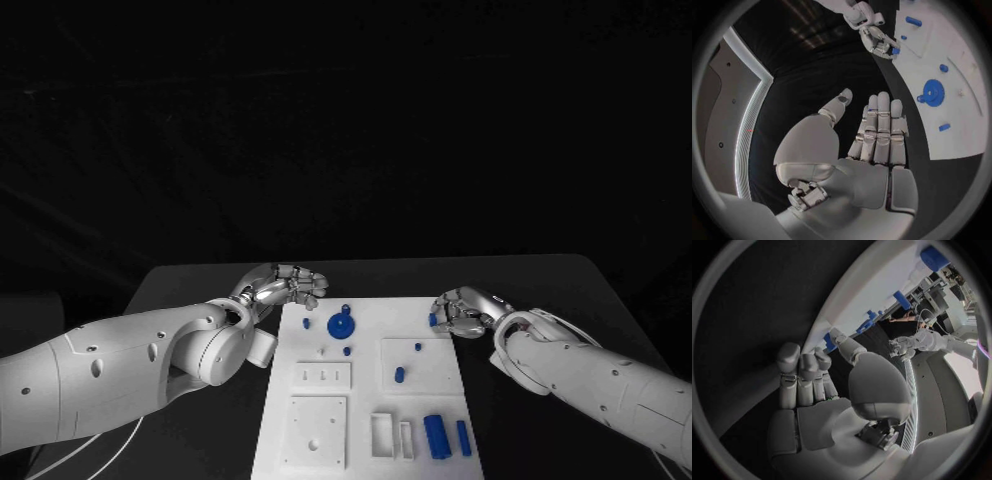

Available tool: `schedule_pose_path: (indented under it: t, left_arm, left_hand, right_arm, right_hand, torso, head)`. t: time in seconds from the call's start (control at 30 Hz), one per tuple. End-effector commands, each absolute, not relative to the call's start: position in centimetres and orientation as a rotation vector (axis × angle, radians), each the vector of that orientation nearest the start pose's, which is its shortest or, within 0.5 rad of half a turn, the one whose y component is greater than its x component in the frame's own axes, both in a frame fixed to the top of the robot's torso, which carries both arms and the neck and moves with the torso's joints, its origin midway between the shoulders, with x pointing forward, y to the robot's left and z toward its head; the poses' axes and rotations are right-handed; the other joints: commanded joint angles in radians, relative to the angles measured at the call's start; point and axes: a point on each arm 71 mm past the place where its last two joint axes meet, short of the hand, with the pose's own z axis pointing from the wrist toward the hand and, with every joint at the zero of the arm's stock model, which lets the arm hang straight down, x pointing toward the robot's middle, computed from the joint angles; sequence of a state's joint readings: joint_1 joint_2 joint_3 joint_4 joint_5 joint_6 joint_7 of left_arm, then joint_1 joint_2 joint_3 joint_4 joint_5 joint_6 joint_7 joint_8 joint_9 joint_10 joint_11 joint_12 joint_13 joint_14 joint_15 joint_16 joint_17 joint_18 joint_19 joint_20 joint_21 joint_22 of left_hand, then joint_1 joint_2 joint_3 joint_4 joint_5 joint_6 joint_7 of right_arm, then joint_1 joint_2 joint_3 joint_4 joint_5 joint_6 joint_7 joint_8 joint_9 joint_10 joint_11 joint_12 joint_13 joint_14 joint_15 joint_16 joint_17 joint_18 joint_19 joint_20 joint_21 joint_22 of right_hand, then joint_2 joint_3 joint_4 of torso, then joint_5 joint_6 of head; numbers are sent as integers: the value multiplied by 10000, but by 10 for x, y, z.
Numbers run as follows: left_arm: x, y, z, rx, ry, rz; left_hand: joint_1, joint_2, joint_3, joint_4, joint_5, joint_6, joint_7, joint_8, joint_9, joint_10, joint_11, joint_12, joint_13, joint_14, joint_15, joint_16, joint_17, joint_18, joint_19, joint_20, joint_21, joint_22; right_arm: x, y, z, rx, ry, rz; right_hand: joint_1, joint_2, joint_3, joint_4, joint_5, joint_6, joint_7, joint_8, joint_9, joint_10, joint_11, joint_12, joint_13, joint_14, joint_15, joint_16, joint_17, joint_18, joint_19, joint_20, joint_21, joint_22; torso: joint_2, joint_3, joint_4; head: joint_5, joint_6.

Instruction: Assemble the parts on the task board

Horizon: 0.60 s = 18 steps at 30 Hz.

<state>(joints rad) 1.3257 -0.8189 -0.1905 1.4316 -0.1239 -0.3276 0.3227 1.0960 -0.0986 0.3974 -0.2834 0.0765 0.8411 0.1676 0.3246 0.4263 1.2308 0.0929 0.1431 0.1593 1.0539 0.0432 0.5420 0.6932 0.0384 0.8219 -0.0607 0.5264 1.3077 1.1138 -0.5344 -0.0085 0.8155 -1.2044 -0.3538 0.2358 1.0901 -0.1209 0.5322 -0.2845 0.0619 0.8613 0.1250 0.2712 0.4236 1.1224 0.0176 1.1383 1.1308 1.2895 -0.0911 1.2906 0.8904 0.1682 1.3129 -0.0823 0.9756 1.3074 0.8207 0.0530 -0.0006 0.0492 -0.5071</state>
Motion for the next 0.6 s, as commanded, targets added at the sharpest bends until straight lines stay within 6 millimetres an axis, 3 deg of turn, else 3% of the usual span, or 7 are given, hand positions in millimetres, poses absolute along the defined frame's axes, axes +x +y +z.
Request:
schedule_pose_path:
  t: [0.03,0.6]
  left_arm:
    - [509,225,-176,-9340,15366,-13658]
    - [509,226,-176,-9356,15392,-13623]
  left_hand:
    - [-86,6,63,-13,-33,-5,57,-62,10,48,22,-29,16,-53,-8,-25,16,107,-70,36,59,44]
    - [-85,2,68,-13,-34,-11,59,-65,12,44,23,-32,18,-56,-6,-27,17,107,-74,38,58,45]
  right_arm:
    - [569,-248,-257,652,16658,6308]
    - [568,-243,-257,506,16750,6475]
  right_hand:
    - [28,56,116,-5,-59,96,-27,1,-8,18,-83,60,-12,20,-88,-50,17,936,48,4,-13,164]
    - [10,125,565,-18,-113,538,-132,242,63,50,-186,81,0,28,-189,-54,93,936,56,-1,55,183]
  torso:
    - [9,-17,0]
    - [-20,-45,-22]
  head:
    - [21,-28]
    - [52,-102]
